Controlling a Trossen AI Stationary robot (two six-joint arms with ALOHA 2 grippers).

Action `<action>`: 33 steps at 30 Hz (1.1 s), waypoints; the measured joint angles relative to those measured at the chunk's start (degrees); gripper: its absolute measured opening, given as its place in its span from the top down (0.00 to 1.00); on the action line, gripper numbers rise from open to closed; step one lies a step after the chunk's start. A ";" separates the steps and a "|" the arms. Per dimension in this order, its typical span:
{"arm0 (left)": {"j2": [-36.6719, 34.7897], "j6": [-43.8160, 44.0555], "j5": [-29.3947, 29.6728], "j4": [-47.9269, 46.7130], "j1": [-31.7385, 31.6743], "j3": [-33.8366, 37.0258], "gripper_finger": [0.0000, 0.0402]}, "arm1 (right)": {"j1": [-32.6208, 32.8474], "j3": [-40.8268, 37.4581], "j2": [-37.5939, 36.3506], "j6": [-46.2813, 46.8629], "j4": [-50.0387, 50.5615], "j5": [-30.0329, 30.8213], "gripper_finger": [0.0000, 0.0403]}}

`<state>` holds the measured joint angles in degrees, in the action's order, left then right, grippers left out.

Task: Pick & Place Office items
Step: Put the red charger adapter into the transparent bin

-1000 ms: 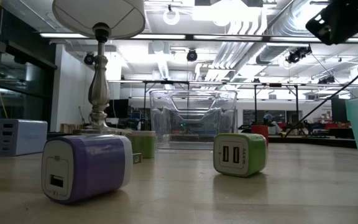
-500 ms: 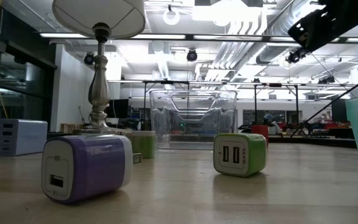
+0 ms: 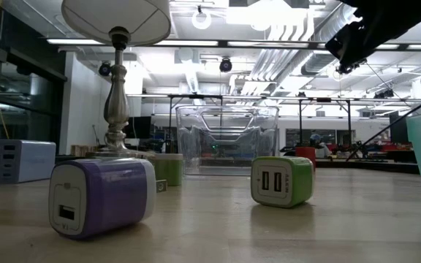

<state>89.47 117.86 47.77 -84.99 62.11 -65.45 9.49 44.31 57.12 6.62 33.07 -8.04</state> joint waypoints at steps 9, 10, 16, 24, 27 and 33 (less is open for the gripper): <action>0.00 0.00 0.02 0.00 0.00 0.00 0.42 | -3.78 -5.51 -3.74 -0.84 -5.09 -1.81 0.56; 0.00 0.00 0.02 0.00 0.00 0.00 0.42 | -3.94 -6.52 -4.63 -0.66 -6.30 -2.09 0.56; 0.00 0.00 0.00 0.00 0.00 0.00 0.42 | -4.04 -11.19 -9.78 1.55 -10.98 -0.28 0.56; 0.00 0.00 0.01 0.00 0.00 0.00 0.42 | -4.00 -14.88 -16.46 3.23 -16.75 4.20 0.56; 0.00 0.00 0.02 0.00 0.00 0.00 0.42 | -4.00 -15.58 -18.12 3.23 -17.25 5.24 0.56; 0.00 0.00 0.00 0.00 0.00 0.00 0.42 | -4.00 -16.35 -21.72 3.23 -17.76 6.73 0.56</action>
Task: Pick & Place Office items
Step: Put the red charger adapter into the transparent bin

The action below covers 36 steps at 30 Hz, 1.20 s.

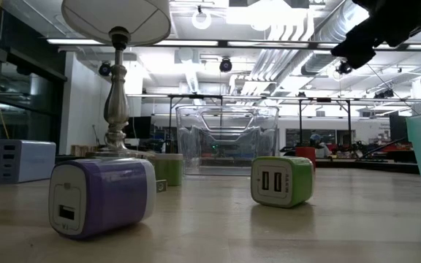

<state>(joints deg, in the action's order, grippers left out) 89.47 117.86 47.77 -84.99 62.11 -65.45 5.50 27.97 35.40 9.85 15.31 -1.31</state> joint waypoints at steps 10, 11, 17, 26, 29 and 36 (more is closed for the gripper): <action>0.00 0.00 0.01 0.00 -0.01 0.00 0.42 | 0.00 -0.02 -1.62 -1.07 -1.20 1.11 0.56; 0.00 0.00 0.02 0.00 0.00 0.00 0.42 | 0.02 -0.02 -1.62 -1.07 -1.22 1.15 0.56; 0.00 0.00 0.01 0.00 0.00 0.00 0.42 | -0.02 -0.02 -1.62 0.84 -1.24 4.04 0.56; 0.00 0.00 0.02 0.00 0.00 0.00 0.42 | -0.03 0.00 -0.72 2.35 -1.28 6.05 0.56; 0.00 0.00 0.02 0.02 0.00 0.00 0.42 | -0.02 0.00 -0.64 2.08 -1.18 5.87 0.56; 0.00 0.00 0.02 0.00 0.00 0.00 0.42 | -0.02 0.00 -0.66 2.49 -1.20 5.89 0.56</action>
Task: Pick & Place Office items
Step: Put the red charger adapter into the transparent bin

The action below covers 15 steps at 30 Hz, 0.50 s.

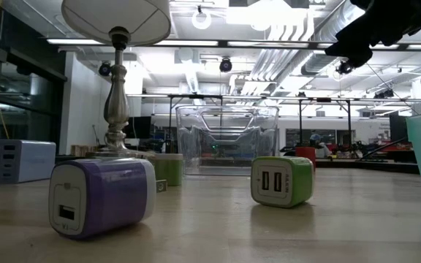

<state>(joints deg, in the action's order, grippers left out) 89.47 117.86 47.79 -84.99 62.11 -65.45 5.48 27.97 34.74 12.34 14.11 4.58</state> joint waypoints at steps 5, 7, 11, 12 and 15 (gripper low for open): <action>0.00 0.00 -0.01 0.00 0.00 0.00 0.42 | -2.06 1.47 0.48 1.15 0.67 -0.25 0.56; 0.00 0.00 0.00 0.00 0.00 0.00 0.42 | -3.90 3.71 1.66 -0.05 2.74 -0.89 0.56; 0.00 0.00 -0.01 0.00 0.00 0.00 0.42 | -8.72 9.44 5.64 -2.99 8.00 -4.15 0.56; 0.00 0.00 -0.01 0.00 -0.01 0.00 0.42 | -9.96 10.87 6.71 -3.64 9.28 -5.15 0.56; 0.00 0.00 0.00 0.00 0.00 0.00 0.42 | -13.92 14.66 10.07 -5.88 12.64 -7.90 0.56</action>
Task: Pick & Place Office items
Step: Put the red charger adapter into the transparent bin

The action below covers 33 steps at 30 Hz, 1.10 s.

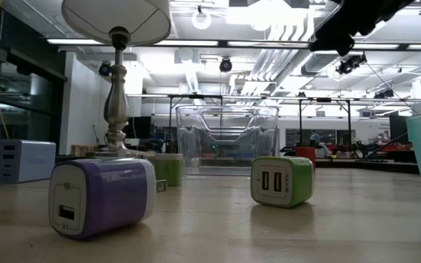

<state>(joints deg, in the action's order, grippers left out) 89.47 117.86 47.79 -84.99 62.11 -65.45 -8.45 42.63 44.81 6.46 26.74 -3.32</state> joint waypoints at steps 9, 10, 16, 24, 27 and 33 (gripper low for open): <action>0.00 0.00 -0.02 0.04 0.00 0.00 0.42 | -13.00 10.71 9.05 -10.34 14.33 -6.17 0.59; 0.00 0.00 -0.02 0.02 -0.01 0.00 0.42 | -13.96 12.19 10.09 -12.02 16.23 -6.20 0.60; 0.00 0.00 -0.02 0.02 0.00 0.00 0.42 | -18.59 20.99 17.92 -18.02 26.65 -6.31 0.63; 0.00 0.00 0.00 0.02 0.00 0.00 0.42 | -25.38 30.59 29.98 -23.08 32.80 -9.42 0.64; 0.00 0.00 0.00 0.01 -0.01 0.00 0.42 | -27.75 33.39 34.02 -26.01 35.74 -9.79 0.64; 0.00 0.00 0.00 0.00 0.00 0.00 0.42 | -31.48 35.46 38.32 -35.15 38.25 -11.60 0.64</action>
<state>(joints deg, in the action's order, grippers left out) 89.47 117.86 47.79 -84.99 62.11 -65.45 -39.93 78.08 83.13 -28.70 65.00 -14.92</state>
